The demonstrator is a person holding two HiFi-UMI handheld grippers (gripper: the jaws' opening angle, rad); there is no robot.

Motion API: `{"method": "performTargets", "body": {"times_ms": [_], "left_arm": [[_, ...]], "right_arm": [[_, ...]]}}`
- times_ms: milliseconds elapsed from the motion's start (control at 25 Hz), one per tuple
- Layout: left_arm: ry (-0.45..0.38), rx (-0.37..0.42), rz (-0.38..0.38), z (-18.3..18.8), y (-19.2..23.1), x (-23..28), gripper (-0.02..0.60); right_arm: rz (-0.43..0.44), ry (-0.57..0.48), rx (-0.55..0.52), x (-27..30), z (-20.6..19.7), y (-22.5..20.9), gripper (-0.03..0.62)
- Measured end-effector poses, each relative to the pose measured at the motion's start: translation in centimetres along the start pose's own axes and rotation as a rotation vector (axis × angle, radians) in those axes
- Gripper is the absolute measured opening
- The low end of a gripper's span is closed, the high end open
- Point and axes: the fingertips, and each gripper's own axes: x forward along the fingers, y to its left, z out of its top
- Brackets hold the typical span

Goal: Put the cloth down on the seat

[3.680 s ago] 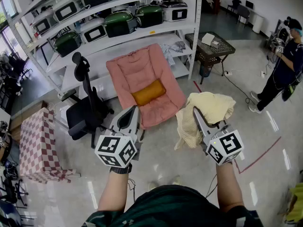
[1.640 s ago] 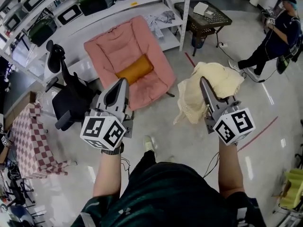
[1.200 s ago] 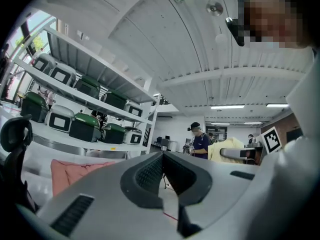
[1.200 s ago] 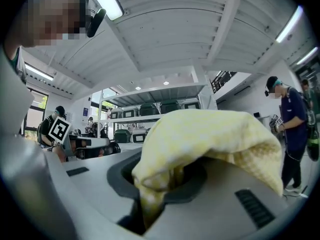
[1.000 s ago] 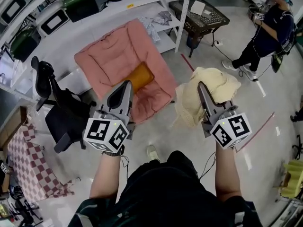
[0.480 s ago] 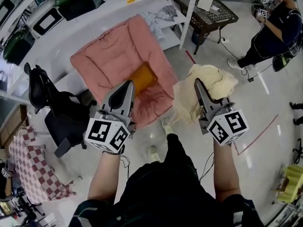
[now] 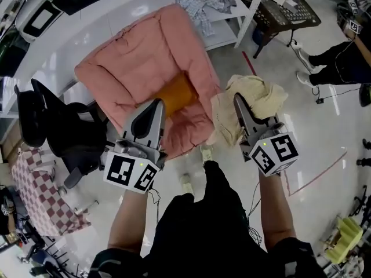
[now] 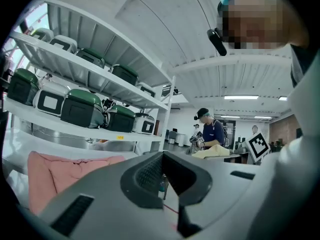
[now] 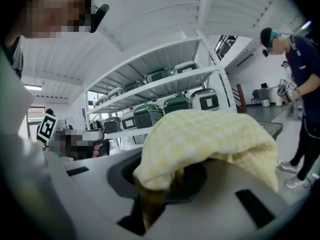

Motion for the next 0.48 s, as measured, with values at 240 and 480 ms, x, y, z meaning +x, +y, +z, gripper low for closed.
{"method": "performTargets", "body": {"times_ms": [240, 480], "left_arm": [[0.055, -0.019, 0.021, -4.2, 3.0, 5.4, 0.006], [0.102, -0.044, 0.053, -8.6, 6.1, 8.6, 0.006]], "right_arm": [[0.026, 0.046, 0.062, 7.2, -5.3, -4.4, 0.055], [0.054, 0.104, 0.120, 13.5, -12.3, -7.6, 0.057]]}}
